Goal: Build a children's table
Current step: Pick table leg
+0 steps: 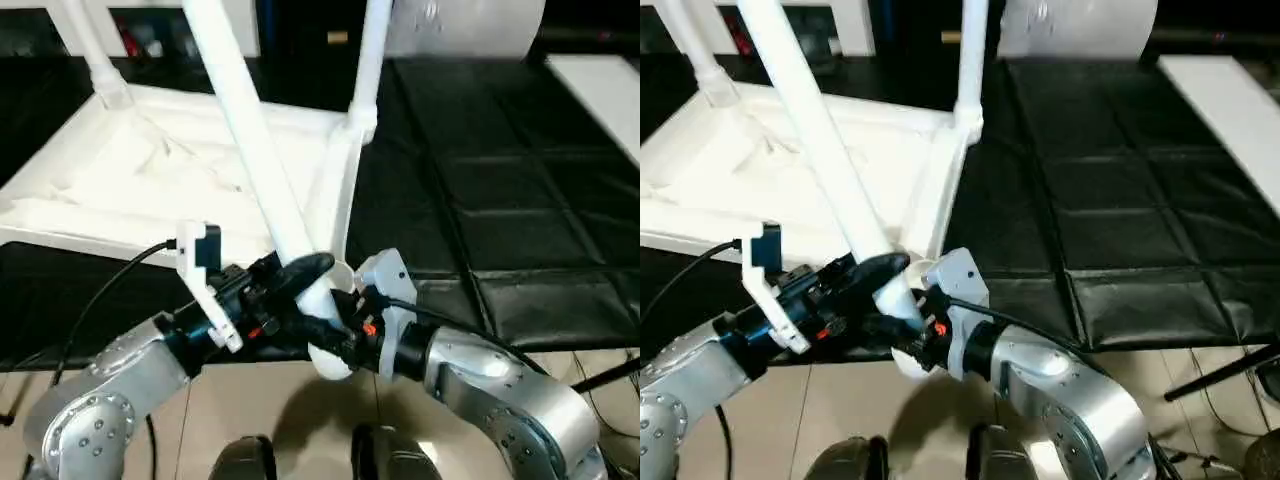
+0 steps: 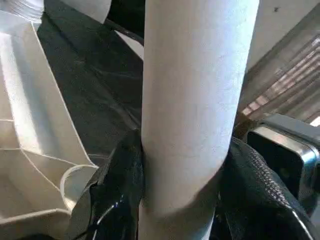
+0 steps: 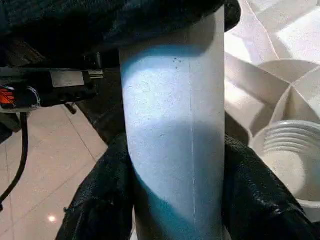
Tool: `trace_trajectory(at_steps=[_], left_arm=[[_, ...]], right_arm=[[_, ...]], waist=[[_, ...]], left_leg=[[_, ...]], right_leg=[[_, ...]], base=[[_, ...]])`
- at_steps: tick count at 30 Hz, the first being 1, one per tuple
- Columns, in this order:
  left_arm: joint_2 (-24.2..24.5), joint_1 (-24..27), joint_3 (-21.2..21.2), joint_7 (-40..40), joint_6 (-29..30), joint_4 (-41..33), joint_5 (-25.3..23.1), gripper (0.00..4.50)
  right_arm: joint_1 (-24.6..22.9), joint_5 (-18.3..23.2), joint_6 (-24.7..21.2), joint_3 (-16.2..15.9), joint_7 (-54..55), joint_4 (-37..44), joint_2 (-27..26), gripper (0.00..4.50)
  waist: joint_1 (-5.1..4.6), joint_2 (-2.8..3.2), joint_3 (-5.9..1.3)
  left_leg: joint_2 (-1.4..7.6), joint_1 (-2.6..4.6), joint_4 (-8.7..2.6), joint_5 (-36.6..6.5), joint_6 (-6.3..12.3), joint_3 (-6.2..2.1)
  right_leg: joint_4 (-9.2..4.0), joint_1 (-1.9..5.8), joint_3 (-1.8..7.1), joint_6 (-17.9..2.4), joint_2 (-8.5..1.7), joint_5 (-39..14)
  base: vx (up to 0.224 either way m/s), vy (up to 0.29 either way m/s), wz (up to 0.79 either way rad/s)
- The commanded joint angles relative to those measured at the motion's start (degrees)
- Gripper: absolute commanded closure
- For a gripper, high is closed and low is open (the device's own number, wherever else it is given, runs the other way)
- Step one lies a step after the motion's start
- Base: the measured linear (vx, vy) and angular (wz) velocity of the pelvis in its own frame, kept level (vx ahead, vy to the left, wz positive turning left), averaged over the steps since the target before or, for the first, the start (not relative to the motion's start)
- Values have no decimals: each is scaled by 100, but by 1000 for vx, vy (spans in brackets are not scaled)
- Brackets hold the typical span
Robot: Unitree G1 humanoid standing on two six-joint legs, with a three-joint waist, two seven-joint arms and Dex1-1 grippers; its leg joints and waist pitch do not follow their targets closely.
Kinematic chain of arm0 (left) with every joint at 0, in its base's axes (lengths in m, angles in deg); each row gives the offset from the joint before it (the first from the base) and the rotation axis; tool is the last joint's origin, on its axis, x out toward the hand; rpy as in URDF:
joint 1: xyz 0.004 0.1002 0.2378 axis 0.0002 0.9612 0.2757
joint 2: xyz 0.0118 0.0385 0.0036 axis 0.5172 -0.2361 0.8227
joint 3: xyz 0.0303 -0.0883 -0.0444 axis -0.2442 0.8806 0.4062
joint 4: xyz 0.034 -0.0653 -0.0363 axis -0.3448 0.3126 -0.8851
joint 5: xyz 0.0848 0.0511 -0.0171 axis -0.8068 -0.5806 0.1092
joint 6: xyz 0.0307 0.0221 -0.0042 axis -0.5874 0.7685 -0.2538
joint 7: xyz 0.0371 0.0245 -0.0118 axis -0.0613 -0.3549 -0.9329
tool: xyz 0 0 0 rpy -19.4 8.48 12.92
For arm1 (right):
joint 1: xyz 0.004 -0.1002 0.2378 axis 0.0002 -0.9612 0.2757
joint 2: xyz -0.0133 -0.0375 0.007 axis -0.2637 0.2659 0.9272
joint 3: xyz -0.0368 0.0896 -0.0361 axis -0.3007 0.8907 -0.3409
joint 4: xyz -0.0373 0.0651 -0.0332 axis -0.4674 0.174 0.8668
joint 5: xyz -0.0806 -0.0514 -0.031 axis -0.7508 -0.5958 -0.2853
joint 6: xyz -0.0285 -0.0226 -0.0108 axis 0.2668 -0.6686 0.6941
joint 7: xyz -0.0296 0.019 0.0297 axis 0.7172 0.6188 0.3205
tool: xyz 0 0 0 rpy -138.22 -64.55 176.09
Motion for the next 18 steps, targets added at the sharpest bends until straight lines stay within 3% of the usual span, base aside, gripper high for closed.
trace_trajectory(at_steps=[1,4,11,18], left_arm=[[126,318,-547,747,106,-75,85,185],[210,480,-709,845,-175,90,-262,185],[411,714,-831,1184,-640,302,-451,185],[522,485,-749,1335,-848,198,-438,185]], right_arm=[[41,-138,467,457,137,-242,8,258],[-83,-181,698,428,-35,-448,152,258],[-168,-157,1087,411,-319,-623,308,258],[-19,-42,1233,474,-386,-504,265,258]], waist=[[20,47,-378],[37,10,-393],[39,29,-419],[41,14,-394]], left_leg=[[450,-50,-476,-1242,71,-144],[463,-50,-464,-1134,185,-96],[485,-96,-435,-730,332,-83],[483,-49,-453,-1045,190,-65]], right_leg=[[-558,274,451,-618,-472,-2371],[-545,285,464,-780,-459,-2037],[-490,333,431,-1048,-441,-1659],[-567,310,427,-883,-429,-2318]], base=[[0,0,0],[34,-19,3],[7,-4,1],[0,0,0]])
